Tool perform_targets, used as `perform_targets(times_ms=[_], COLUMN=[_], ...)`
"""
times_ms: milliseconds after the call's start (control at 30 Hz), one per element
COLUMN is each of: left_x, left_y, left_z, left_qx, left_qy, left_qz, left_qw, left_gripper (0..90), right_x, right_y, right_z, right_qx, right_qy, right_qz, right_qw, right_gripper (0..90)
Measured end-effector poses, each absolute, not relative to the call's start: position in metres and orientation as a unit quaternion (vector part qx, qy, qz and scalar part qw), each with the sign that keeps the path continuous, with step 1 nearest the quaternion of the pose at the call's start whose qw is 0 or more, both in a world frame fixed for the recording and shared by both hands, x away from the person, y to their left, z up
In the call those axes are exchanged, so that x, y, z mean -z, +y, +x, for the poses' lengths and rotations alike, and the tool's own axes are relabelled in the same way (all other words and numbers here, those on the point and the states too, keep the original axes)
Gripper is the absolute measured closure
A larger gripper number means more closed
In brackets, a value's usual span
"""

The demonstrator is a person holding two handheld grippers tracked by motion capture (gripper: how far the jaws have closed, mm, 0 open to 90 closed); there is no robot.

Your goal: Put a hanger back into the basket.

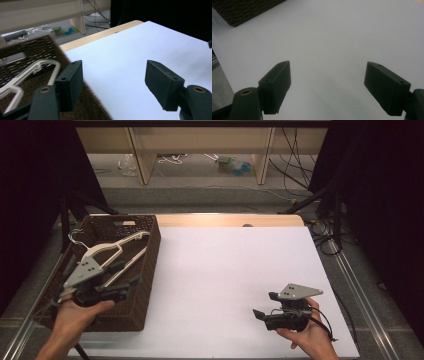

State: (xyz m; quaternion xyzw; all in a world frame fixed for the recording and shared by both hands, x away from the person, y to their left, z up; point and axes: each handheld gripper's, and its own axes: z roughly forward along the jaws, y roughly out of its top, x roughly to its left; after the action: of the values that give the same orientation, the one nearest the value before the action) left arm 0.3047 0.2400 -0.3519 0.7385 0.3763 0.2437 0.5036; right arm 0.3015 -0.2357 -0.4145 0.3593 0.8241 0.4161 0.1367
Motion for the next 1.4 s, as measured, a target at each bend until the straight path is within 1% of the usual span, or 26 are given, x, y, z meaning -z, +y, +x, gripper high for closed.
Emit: perform_targets(times_ms=[67,167,200,267,300,400,467,633,667,733,867,900,967,1033,1067,1100,1133,1167,1367,1400], left_x=[0.359,0.363,0.366,0.367,0.370,0.373,0.382,0.394,0.400,0.404,0.408,0.409,0.411,0.413,0.415,0.415,0.417,0.420,0.420,0.420], left_y=[0.223,0.215,0.208,0.205,0.200,0.196,0.190,0.187,0.185,0.185,0.186,0.186,0.185,0.183,0.182,0.182,0.182,0.181,0.182,0.182], left_z=[0.298,0.295,0.292,0.291,0.288,0.285,0.282,0.277,0.272,0.265,0.258,0.253,0.247,0.241,0.239,0.239,0.239,0.240,0.240,0.240], left_qx=[-0.229,-0.229,-0.240,-0.238,-0.231,-0.230,-0.220,-0.211,-0.208,-0.218,-0.222,-0.225,-0.220,-0.226,-0.226,-0.226,-0.234,-0.227,-0.228,-0.226], left_qy=[0.366,0.357,0.344,0.341,0.339,0.336,0.330,0.333,0.328,0.317,0.309,0.318,0.311,0.301,0.305,0.305,0.302,0.304,0.305,0.308], left_qz=[0.743,0.747,0.749,0.749,0.748,0.747,0.752,0.747,0.747,0.748,0.744,0.737,0.739,0.742,0.742,0.742,0.746,0.747,0.745,0.745], left_qw=[0.511,0.512,0.512,0.515,0.521,0.525,0.527,0.535,0.539,0.542,0.550,0.552,0.556,0.555,0.553,0.553,0.546,0.546,0.548,0.547], left_gripper=[29.0,28.0,27.8,26.7,26.0,22.8,22.0,20.4,18.6,18.6,18.2,18.2,17.4,17.5,17.5,17.5,17.5,17.4,17.4,17.5], right_x=[0.414,0.413,0.413,0.413,0.412,0.412,0.412,0.412,0.411,0.411,0.413,0.413,0.413,0.413,0.413,0.413,0.414,0.413,0.418,0.420], right_y=[-0.236,-0.235,-0.234,-0.234,-0.234,-0.233,-0.233,-0.232,-0.233,-0.234,-0.237,-0.237,-0.239,-0.241,-0.241,-0.242,-0.241,-0.243,-0.246,-0.247], right_z=[0.301,0.298,0.296,0.295,0.293,0.290,0.287,0.283,0.280,0.276,0.270,0.270,0.266,0.261,0.260,0.258,0.256,0.254,0.246,0.245], right_qx=[-0.430,-0.439,-0.443,-0.449,-0.452,-0.459,-0.462,-0.469,-0.473,-0.480,-0.490,-0.490,-0.493,-0.500,-0.503,-0.506,-0.515,-0.512,-0.509,-0.505], right_qy=[0.818,0.815,0.812,0.810,0.807,0.804,0.802,0.799,0.797,0.790,0.787,0.787,0.785,0.779,0.778,0.773,0.769,0.771,0.771,0.776], right_qz=[0.354,0.349,0.351,0.349,0.348,0.347,0.348,0.344,0.342,0.347,0.342,0.342,0.341,0.342,0.339,0.341,0.341,0.341,0.344,0.343], right_qw=[0.145,0.148,0.147,0.141,0.149,0.150,0.152,0.156,0.152,0.159,0.156,0.156,0.158,0.162,0.165,0.172,0.166,0.166,0.168,0.162], right_gripper=[21.2,20.7,20.7,20.6,20.6,20.4,20.4,20.1,19.7,19.4,17.3,17.3,16.9,16.8,16.7,16.7,16.7,16.7,17.0,17.0])
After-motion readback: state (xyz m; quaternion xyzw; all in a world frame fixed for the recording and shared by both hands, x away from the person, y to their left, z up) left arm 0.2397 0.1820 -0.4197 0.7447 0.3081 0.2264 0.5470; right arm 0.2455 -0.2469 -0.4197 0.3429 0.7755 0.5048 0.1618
